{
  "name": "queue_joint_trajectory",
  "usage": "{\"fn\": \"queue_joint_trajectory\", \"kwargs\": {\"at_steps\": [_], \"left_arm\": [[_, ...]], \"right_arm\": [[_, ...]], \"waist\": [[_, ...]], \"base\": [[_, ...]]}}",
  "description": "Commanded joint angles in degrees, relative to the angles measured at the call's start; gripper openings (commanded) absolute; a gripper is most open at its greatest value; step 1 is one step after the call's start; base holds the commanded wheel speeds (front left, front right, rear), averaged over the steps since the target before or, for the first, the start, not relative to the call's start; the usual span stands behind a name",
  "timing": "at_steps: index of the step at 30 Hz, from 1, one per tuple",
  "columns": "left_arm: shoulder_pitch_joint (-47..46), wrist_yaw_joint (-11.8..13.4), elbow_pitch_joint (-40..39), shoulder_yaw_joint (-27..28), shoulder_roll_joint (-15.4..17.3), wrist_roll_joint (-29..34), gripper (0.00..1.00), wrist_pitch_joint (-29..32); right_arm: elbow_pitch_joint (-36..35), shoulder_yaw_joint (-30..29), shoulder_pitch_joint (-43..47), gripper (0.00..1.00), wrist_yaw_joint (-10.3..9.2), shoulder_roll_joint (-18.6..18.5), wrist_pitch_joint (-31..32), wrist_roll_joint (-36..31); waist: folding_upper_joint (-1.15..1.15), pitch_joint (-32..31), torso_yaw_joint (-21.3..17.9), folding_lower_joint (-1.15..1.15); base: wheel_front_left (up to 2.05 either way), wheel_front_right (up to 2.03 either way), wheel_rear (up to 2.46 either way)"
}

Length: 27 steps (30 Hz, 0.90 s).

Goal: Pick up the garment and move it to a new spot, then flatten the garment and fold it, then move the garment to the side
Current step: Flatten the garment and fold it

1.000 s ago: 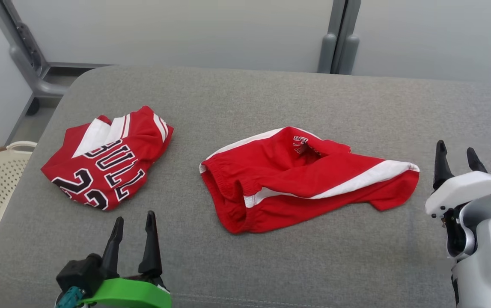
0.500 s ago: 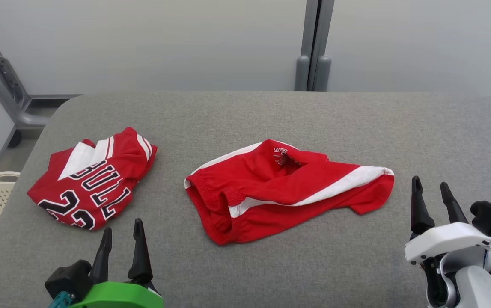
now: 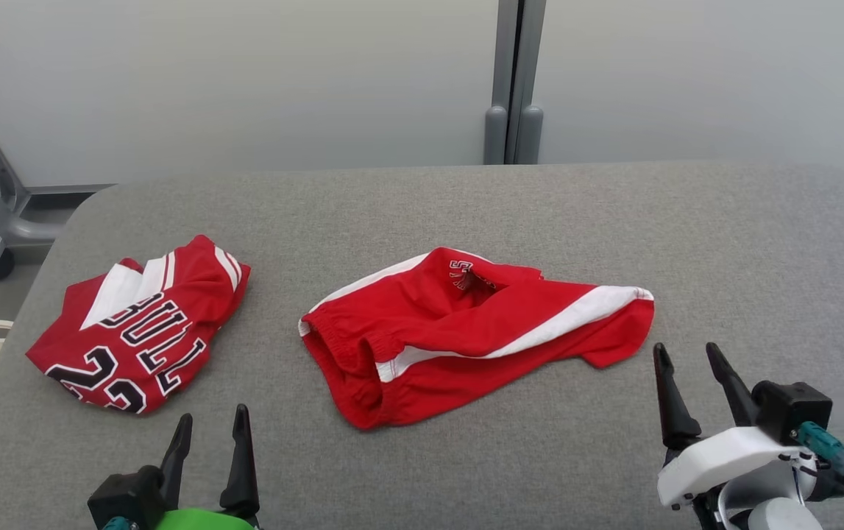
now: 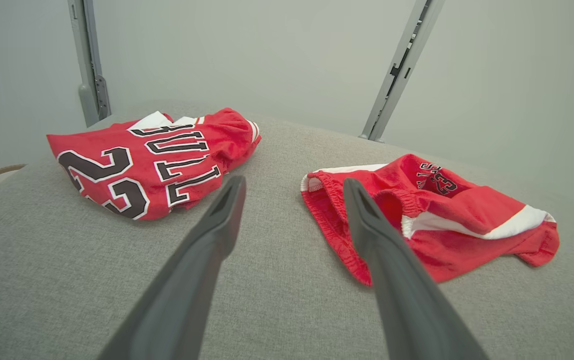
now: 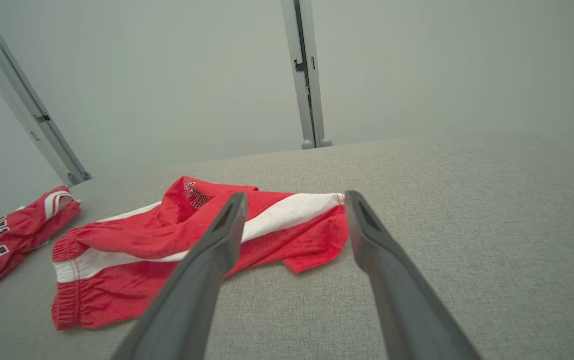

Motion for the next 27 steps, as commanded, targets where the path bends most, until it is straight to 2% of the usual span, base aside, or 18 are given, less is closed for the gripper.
{"fn": "queue_joint_trajectory", "kwargs": {"at_steps": [1,10,27], "left_arm": [[1.0,0.4,0.0,-0.1,0.6,0.9,1.0,0.3],[1.3,1.8,0.7,-0.5,1.8,2.4,1.0,0.5],[1.7,2.3,1.2,-1.2,1.8,1.2,1.0,1.7]], "right_arm": [[-1.0,0.8,1.3,1.0,0.0,-0.2,0.4,-1.3],[-6.3,4.7,5.4,1.0,0.0,-0.2,2.8,-6.4],[-7.3,4.4,6.7,1.0,-0.01,-0.2,4.6,-3.1]], "waist": [[0.0,0.0,-0.5,0.0],[0.0,-0.1,-1.7,0.0],[0.0,-0.2,-1.9,0.0]], "base": [[0.0,0.0,0.0],[0.0,0.0,0.0],[0.0,0.0,0.0]]}}
